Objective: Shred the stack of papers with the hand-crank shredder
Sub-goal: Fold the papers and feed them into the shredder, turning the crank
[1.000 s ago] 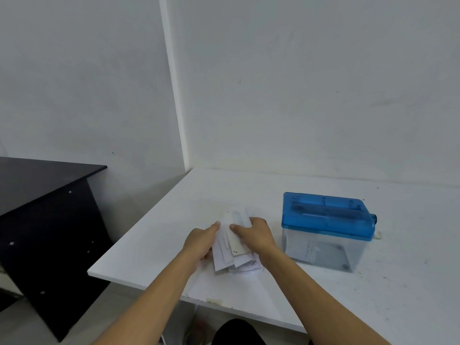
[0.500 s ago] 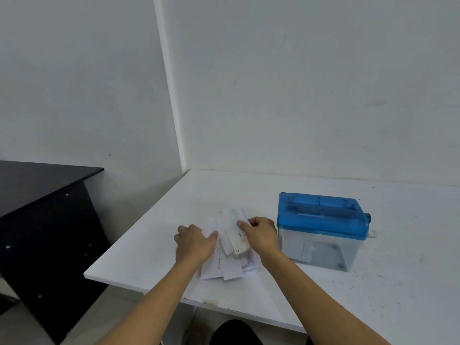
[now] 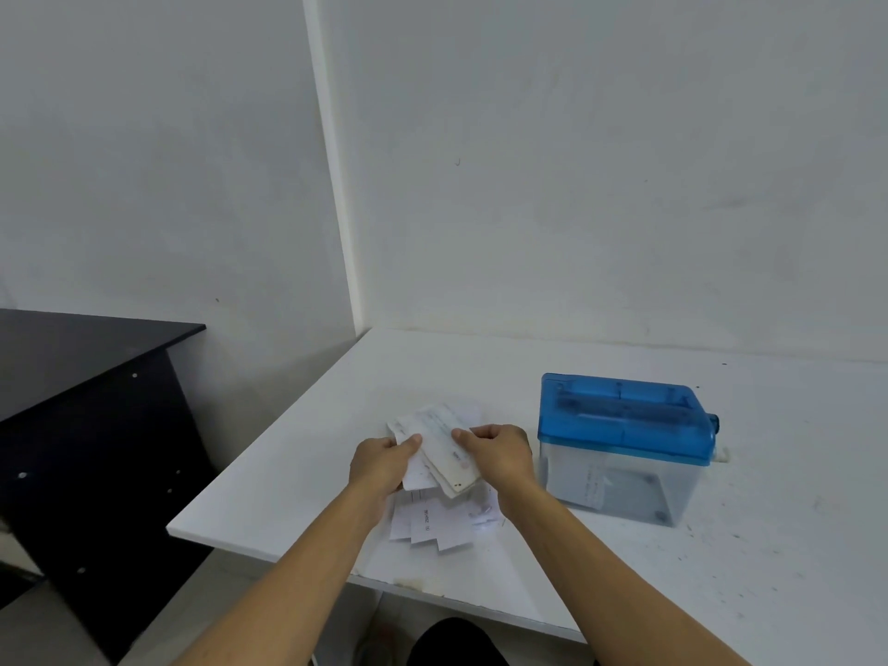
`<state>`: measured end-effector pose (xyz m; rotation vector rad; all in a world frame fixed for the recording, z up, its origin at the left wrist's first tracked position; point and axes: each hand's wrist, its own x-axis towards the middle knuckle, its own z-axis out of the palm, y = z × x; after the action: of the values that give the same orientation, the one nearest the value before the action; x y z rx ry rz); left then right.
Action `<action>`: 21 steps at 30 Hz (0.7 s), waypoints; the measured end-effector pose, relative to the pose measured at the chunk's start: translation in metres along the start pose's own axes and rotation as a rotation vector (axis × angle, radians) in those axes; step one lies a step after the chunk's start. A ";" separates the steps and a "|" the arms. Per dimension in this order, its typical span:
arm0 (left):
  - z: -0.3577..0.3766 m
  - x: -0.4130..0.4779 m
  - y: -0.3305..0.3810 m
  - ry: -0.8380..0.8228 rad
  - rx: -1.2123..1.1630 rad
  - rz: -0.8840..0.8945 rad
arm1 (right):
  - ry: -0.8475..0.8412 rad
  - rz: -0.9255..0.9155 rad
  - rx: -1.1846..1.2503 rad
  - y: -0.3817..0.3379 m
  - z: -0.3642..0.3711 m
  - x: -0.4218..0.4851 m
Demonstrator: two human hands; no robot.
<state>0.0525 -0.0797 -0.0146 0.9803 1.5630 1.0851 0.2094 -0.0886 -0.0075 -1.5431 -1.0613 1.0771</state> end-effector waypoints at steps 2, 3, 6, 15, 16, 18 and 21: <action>-0.001 0.001 -0.004 0.005 0.030 -0.017 | 0.015 0.013 0.008 0.000 0.001 0.000; -0.002 0.001 -0.005 0.006 0.031 -0.016 | 0.022 0.015 0.011 0.001 0.002 0.000; -0.004 0.001 -0.005 0.022 0.117 0.002 | 0.040 0.027 -0.003 0.004 0.002 0.003; -0.001 -0.003 -0.007 0.268 0.663 0.127 | 0.058 0.008 -0.010 0.005 0.004 -0.002; 0.001 -0.002 -0.003 0.228 0.626 0.108 | 0.040 0.013 0.023 0.004 0.005 -0.004; 0.005 -0.003 0.004 0.099 0.371 0.019 | -0.018 0.024 0.093 0.001 0.009 -0.007; 0.008 -0.007 0.009 0.001 0.067 -0.056 | -0.052 -0.002 0.072 -0.001 0.012 -0.011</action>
<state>0.0626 -0.0819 -0.0051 0.9750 1.6270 1.0009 0.1955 -0.0961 -0.0069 -1.4633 -1.0477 1.1478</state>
